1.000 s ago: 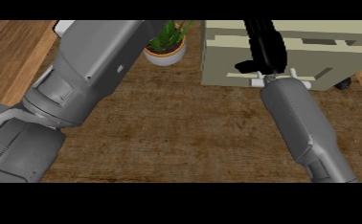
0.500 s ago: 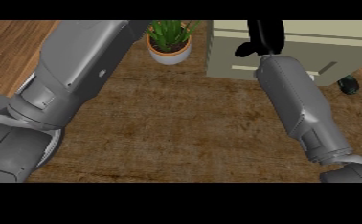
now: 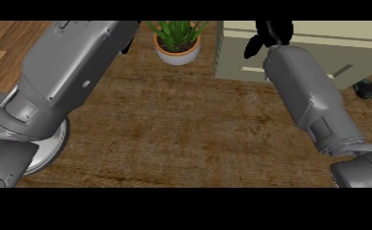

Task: Pick up the can, place it into the drawer and close the drawer

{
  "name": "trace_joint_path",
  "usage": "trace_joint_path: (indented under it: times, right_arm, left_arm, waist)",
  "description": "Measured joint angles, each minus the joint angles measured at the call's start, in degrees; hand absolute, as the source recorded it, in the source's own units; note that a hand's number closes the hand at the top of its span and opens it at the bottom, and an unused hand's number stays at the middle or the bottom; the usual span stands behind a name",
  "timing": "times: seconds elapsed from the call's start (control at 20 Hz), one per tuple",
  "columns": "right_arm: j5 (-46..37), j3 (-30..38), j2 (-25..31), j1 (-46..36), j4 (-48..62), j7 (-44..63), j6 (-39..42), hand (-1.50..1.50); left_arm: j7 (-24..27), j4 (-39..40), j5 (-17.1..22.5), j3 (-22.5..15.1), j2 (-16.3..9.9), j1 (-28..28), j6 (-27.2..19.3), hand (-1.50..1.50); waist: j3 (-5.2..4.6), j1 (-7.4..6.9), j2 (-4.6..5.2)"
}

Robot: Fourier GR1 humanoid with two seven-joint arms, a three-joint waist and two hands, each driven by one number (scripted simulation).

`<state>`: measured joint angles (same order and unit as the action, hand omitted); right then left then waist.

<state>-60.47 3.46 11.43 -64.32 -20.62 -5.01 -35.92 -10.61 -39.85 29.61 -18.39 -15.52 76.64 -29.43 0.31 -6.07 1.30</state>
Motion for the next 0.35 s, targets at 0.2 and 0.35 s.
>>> trace_joint_path:
  times: [0.2,0.35]
  right_arm:
    - [2.12,1.92,-0.28,-0.92,0.84,-3.88,0.85,-1.50]
    - [3.72,3.46,-0.12,-1.40,1.51,-6.89,1.44,-1.50]
  left_arm:
    - [-1.35,-2.99,0.15,-0.02,-1.51,-2.06,0.52,-1.50]
    - [-2.21,-5.31,0.10,-0.21,-2.48,-3.47,0.76,-1.50]
  waist:
    - [0.25,0.23,0.31]
    - [0.32,0.25,0.49]
